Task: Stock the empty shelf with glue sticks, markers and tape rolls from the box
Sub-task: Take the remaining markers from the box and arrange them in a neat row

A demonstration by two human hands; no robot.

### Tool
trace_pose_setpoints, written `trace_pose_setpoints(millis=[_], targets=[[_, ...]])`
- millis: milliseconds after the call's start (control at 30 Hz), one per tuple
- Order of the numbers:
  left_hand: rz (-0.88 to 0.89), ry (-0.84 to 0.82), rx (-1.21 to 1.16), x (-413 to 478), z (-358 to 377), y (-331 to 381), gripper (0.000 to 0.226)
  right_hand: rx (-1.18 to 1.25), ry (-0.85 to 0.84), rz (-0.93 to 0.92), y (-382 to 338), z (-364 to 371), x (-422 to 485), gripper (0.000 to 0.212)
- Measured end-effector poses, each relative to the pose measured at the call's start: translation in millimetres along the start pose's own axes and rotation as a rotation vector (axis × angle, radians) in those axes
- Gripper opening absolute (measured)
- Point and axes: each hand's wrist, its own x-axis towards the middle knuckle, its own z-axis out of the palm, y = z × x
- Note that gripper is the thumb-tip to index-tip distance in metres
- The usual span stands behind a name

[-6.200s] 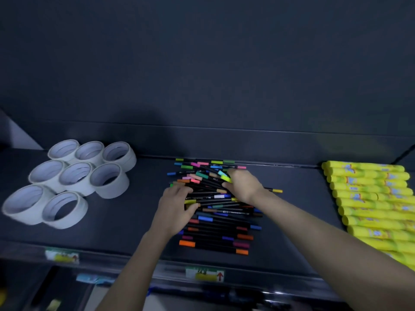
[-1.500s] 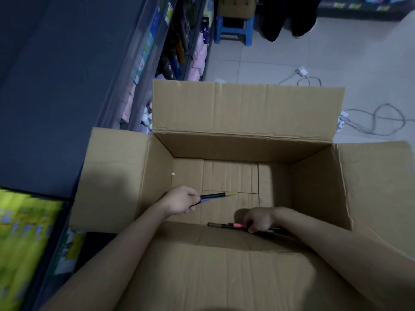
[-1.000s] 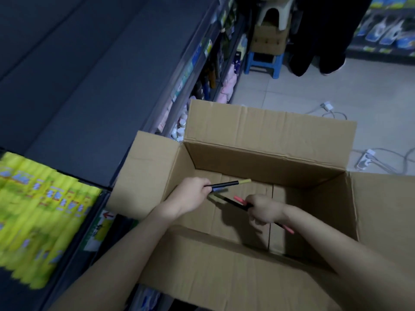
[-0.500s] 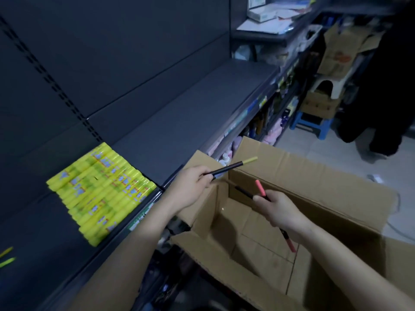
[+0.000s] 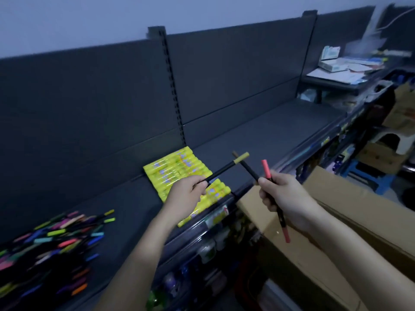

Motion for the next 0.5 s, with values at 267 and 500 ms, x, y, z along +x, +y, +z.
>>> trace_pose_setpoints(millis=[267,500], targets=[[-0.178,0.174,0.027,-79,-96,-103,0.023,0.004,-0.173,0.020,1,138,-3,0.016],[-0.363,0.248,0.125,-151,-161,-187,0.027,-0.041,-0.279,0.058,18,241,-14,0.018]])
